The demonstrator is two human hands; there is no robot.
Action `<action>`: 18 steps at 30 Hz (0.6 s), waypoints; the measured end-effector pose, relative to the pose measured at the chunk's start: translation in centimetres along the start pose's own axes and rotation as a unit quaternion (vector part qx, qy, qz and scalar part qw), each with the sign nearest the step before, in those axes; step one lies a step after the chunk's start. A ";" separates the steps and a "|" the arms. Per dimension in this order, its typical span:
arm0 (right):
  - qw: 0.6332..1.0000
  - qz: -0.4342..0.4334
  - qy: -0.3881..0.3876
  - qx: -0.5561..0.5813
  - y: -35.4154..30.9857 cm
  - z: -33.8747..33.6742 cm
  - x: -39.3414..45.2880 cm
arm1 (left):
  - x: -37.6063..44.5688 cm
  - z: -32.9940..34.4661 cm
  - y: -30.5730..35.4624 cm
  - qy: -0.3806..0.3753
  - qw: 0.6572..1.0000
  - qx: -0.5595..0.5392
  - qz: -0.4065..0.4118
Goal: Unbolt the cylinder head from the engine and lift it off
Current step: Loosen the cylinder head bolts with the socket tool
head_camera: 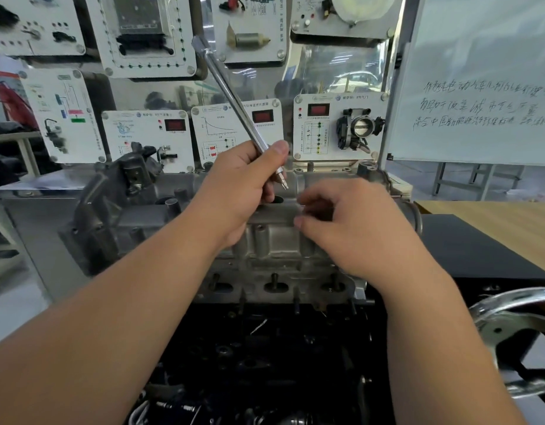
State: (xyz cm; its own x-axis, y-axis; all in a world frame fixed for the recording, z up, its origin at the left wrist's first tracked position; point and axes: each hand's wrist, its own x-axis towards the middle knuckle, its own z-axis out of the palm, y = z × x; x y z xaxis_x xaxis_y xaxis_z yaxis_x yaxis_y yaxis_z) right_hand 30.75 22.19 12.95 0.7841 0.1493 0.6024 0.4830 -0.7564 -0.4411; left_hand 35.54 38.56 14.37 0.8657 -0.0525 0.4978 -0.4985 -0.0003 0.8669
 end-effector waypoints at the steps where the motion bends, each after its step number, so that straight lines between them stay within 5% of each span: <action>1: 1.000 0.004 -0.012 -0.019 -0.2 0.0 0.0 | 0.0 0.0 0.0 0.003 1.000 0.004 -0.002; 6: 0.999 0.002 0.020 0.037 0.5 0.1 0.1 | 0.2 0.2 -0.2 0.013 1.000 0.000 -0.008; 14: 0.947 -0.028 0.222 0.231 0.5 -0.2 0.1 | 0.3 0.1 -0.4 0.002 1.000 0.026 -0.006; 18: 0.938 -0.033 0.237 0.250 0.8 -0.1 0.1 | 0.4 0.1 -0.4 0.007 0.999 0.043 -0.007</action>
State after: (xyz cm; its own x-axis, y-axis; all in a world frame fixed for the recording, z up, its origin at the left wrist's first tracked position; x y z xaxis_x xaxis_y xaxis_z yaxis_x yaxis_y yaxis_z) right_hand 31.18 21.54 12.68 0.5417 -0.2053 0.8151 0.7395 -0.3447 -0.5782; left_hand 36.14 38.45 14.19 0.8727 -0.0370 0.4868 -0.4881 -0.0865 0.8685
